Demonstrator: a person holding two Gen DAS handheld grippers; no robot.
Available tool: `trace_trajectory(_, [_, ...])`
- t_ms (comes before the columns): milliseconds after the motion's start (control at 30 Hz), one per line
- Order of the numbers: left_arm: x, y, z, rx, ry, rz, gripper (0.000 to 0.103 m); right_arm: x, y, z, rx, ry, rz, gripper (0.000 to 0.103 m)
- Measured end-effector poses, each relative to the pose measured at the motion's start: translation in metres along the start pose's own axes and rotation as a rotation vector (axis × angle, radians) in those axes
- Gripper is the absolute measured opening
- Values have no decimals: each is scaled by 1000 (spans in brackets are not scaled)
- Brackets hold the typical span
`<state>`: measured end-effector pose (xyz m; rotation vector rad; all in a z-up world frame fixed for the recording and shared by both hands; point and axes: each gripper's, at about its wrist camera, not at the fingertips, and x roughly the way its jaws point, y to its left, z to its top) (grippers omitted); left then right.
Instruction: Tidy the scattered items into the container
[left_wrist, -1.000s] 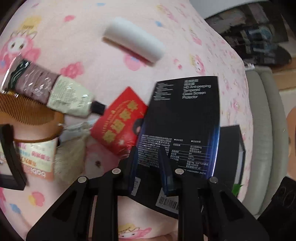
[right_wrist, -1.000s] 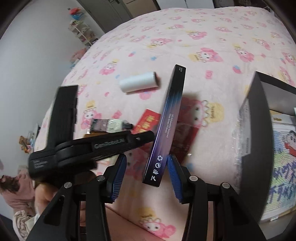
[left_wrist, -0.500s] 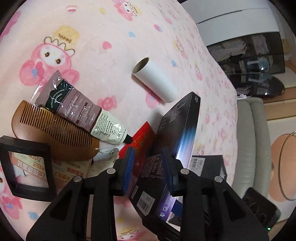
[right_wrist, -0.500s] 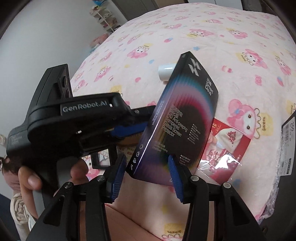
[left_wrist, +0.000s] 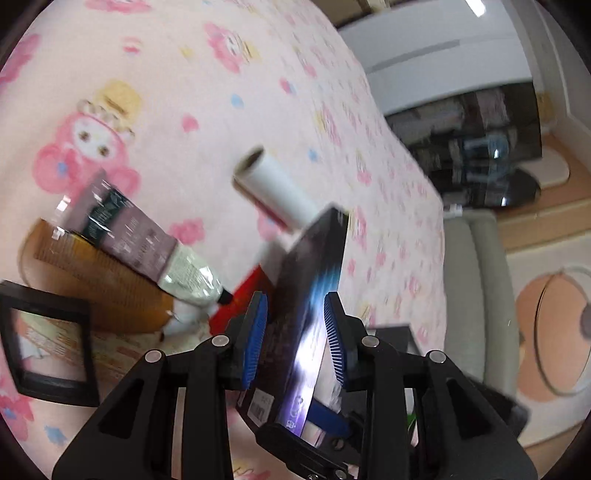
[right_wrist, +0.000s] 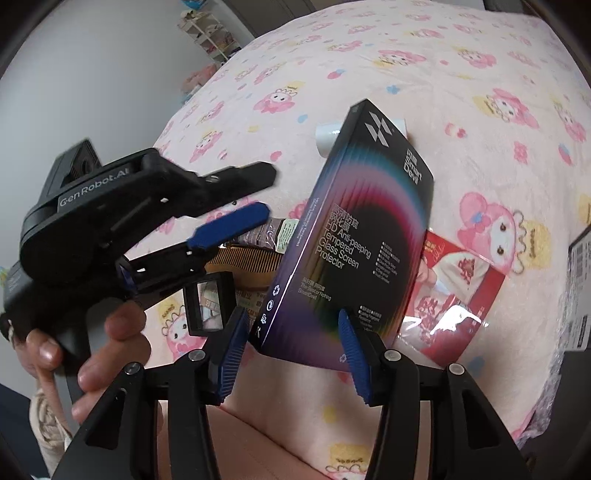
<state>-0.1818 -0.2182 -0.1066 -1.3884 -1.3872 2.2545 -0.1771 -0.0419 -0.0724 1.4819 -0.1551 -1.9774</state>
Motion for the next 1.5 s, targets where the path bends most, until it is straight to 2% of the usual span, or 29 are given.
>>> trace_trajectory(67, [4,-2,-1,10,5,23,32,0,-2,1,8,1,7,47])
trace_trajectory(133, [3,-4,-1,26,-11,44,30,-3,-7,1,34,-2,22,47])
trace_trajectory(200, [0,-6,-1,49,-45,127,29,-7,-12,3,61,-10,35,47])
trace_trajectory(267, [-3,0,0,39,-43,144,26,-13,-17,4,71,-28,33,47])
trace_trajectory(333, [5,5,0,7,13,111,26,-20,-21,6,79,-58,16,47])
trace_trajectory(400, [14,8,-1,-8,51,121,26,-22,-28,5,104,-63,-19,47])
trace_trajectory(533, [4,18,-1,-60,25,113,31,-10,-46,2,172,-25,-30,47])
trace_trajectory(667, [14,18,-4,-44,44,160,33,11,-52,0,183,12,-43,49])
trace_trajectory(800, [23,19,-8,-27,63,207,33,31,-58,2,171,49,-99,50])
trace_trajectory(867, [28,19,-10,-19,73,231,41,38,-61,2,173,50,-77,59])
trace_trajectory(933, [33,19,-12,-11,82,254,42,40,-60,1,167,46,-74,63])
trace_trajectory(1067, [43,15,-19,16,116,289,42,28,-58,-3,148,25,-92,54])
trace_trajectory(1233, [62,-4,-32,84,188,279,43,-1,-73,-21,179,-2,-117,54])
trace_trajectory(1367, [76,-1,-31,89,199,308,51,8,-93,-21,243,23,-74,55])
trace_trajectory(1500, [71,-2,-32,108,196,295,51,24,-92,-18,229,20,-119,56])
